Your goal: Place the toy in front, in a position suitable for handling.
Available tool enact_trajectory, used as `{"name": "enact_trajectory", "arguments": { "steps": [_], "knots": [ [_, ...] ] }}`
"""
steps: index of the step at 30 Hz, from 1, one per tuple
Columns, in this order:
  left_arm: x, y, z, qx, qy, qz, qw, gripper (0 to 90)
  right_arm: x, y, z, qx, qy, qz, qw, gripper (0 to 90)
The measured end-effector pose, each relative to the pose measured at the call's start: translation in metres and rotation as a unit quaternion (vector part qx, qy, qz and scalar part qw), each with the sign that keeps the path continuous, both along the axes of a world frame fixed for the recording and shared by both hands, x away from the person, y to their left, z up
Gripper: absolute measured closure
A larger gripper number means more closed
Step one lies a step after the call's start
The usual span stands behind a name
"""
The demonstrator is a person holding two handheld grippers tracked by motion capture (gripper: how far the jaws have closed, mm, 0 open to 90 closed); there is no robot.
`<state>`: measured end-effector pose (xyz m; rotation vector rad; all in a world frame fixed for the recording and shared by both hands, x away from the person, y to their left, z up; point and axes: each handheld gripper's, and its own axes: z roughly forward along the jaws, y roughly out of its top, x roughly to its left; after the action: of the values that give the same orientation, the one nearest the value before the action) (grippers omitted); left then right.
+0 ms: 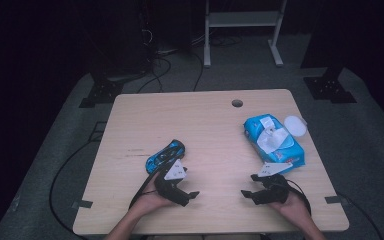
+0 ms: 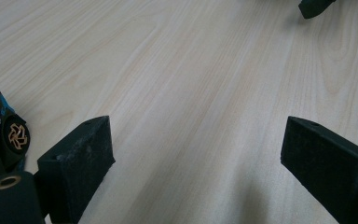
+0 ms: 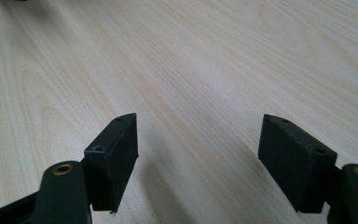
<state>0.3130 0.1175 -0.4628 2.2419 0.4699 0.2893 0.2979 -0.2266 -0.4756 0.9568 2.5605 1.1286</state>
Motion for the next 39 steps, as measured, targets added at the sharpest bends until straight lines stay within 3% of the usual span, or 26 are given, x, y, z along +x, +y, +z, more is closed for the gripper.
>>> {"name": "enact_trajectory", "arguments": {
  "steps": [9, 14, 21, 24, 28, 39],
  "knots": [
    [0.003, 0.003, 0.002, -0.013, 0.0, 0.005, 0.9999, 8.8, 0.0, 0.0, -0.001, -0.001, 0.002, 0.0, 1.0, 27.4],
    [0.005, 0.006, 0.008, -0.008, -0.009, 0.009, 0.9999, 8.7, 0.0, 0.0, -0.001, 0.0, 0.003, -0.001, 1.0, 27.4],
    [0.011, 0.014, 0.013, -0.01, -0.015, 0.022, 0.9996, 8.7, 0.0, 0.002, -0.001, -0.002, 0.003, -0.001, 1.0, 27.4],
    [0.014, 0.019, 0.014, -0.021, -0.014, 0.033, 0.9991, 8.7, -0.001, 0.002, -0.001, -0.003, 0.002, 0.0, 1.0, 27.4],
    [0.018, 0.025, 0.017, -0.008, -0.024, 0.043, 0.9987, 8.7, -0.001, 0.001, 0.0, -0.002, 0.001, -0.003, 1.0, 27.4],
    [0.028, 0.039, 0.027, -0.014, -0.031, 0.064, 0.9974, 8.7, -0.002, 0.003, 0.001, 0.002, 0.0, -0.004, 1.0, 27.4]
  ]
}}
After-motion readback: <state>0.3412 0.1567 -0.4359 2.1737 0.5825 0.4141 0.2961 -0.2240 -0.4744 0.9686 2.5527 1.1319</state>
